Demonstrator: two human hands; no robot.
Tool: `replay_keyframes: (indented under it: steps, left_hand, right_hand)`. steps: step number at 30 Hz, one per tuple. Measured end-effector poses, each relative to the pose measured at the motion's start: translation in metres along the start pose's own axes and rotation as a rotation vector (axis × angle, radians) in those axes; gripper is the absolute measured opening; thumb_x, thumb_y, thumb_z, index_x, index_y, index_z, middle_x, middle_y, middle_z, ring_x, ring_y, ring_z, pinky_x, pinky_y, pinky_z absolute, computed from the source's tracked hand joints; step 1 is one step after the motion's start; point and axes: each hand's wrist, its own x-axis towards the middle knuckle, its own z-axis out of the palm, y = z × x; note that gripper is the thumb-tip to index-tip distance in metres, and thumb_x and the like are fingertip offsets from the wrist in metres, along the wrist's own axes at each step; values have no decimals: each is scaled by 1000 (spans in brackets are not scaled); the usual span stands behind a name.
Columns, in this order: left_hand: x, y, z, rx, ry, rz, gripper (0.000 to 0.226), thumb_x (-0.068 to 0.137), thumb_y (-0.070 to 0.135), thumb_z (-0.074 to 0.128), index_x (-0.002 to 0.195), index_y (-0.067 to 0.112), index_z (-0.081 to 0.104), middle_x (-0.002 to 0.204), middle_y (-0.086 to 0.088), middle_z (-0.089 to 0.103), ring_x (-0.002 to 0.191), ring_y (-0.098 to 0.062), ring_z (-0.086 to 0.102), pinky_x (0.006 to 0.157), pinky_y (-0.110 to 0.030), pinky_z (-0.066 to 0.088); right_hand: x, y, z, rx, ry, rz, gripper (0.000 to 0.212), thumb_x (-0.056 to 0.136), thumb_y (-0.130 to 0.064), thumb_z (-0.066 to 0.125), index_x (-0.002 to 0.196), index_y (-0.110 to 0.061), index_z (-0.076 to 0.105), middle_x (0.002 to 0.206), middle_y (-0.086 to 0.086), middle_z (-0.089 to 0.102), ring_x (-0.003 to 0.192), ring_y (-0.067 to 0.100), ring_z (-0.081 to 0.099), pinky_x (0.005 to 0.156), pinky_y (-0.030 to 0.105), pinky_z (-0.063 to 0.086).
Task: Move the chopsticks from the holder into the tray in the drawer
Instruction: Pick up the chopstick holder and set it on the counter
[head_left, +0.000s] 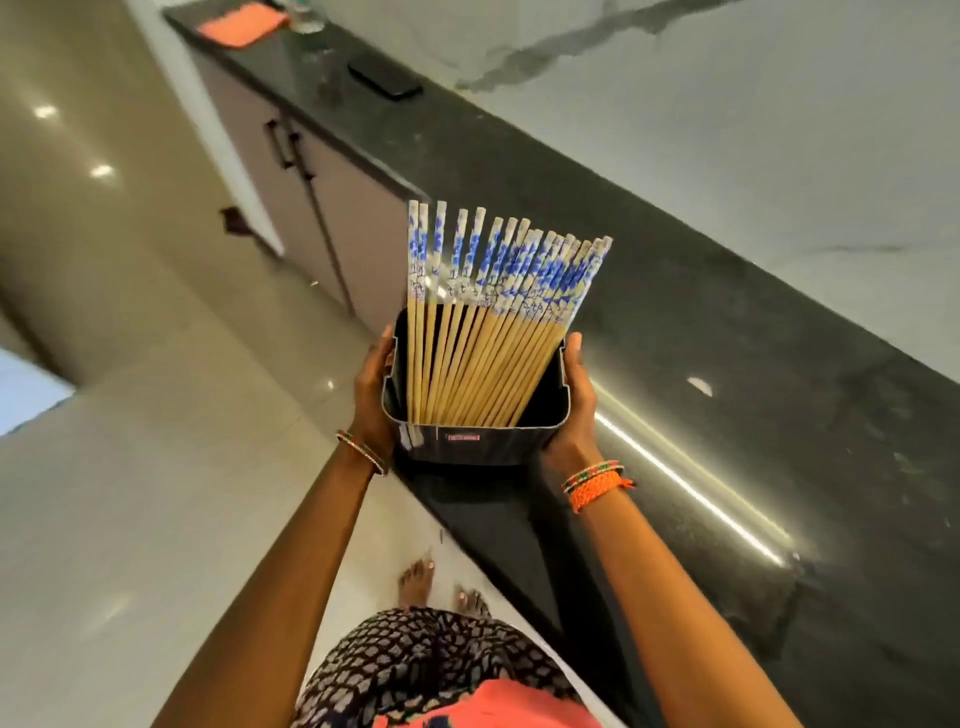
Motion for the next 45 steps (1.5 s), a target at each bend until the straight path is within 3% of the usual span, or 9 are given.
replay_keyframes:
  steps: [5, 11, 15, 19, 22, 28, 32, 37, 45]
  left_hand:
    - [-51, 22, -86, -8, 392, 45, 35, 70, 61, 62, 88, 31, 62, 61, 29, 69, 69, 6, 66, 78, -20, 51]
    - [-181, 36, -173, -224, 692, 271, 27, 71, 47, 66, 83, 24, 76, 81, 11, 75, 83, -4, 69, 77, -20, 56]
    - [-285, 47, -210, -252, 838, 351, 27, 63, 45, 58, 64, 26, 77, 65, 14, 73, 64, 1, 69, 59, -13, 55]
    - [-406, 38, -266, -381, 1062, 423, 60, 97, 27, 25, 64, 23, 76, 65, 11, 74, 63, -2, 69, 63, -20, 55]
    - [-497, 28, -291, -383, 1276, 533, 35, 92, 24, 37, 75, 18, 67, 64, 11, 69, 67, -4, 63, 70, -24, 51]
    - [-675, 17, -295, -233, 1662, 661, 31, 81, 49, 54, 84, 21, 66, 69, 15, 72, 67, 1, 65, 65, -17, 55]
    - [-754, 3, -304, -314, 1864, 736, 41, 101, 20, 17, 88, 15, 55, 63, 15, 72, 61, 3, 66, 58, -14, 54]
    - [-839, 3, -343, -454, 2166, 816, 35, 97, 16, 31, 67, 14, 50, 41, 12, 58, 45, 0, 55, 51, -19, 48]
    - [-994, 63, -450, -389, 2173, 952, 39, 96, 27, 29, 70, 16, 56, 55, 8, 61, 56, -8, 56, 58, -22, 46]
  right_hand:
    - [-19, 33, 68, -120, -249, 171, 56, 74, -66, 57, 108, -23, 70, 113, 2, 72, 110, 22, 66, 103, 44, 46]
    - [-88, 109, 145, -266, -631, 355, 48, 104, -34, 19, 97, -18, 64, 81, -9, 77, 76, 4, 73, 67, 20, 59]
    - [-164, 176, 185, -268, -835, 546, 50, 100, -43, 24, 97, -20, 68, 86, -5, 77, 80, 10, 73, 71, 28, 59]
    - [-265, 251, 215, -357, -1103, 610, 51, 65, -69, 60, 91, -26, 74, 88, -4, 76, 82, 13, 73, 73, 30, 59]
    - [-345, 297, 231, -400, -1262, 671, 53, 55, -71, 69, 85, -28, 76, 87, -6, 76, 83, 12, 71, 77, 30, 58]
    - [-522, 361, 255, -402, -1490, 929, 31, 90, -41, 48, 92, -23, 74, 89, -8, 76, 86, 7, 70, 89, 34, 51]
    - [-622, 393, 271, -485, -1704, 1049, 36, 88, -47, 52, 84, -24, 79, 88, -7, 77, 84, 9, 72, 83, 30, 55]
    - [-724, 451, 300, -575, -1871, 1188, 55, 98, -37, 32, 76, -24, 80, 78, -6, 77, 73, 9, 73, 77, 29, 55]
    - [-904, 522, 403, -507, -2086, 1184, 51, 103, -25, 28, 79, -16, 72, 69, -3, 75, 64, 10, 72, 63, 20, 59]
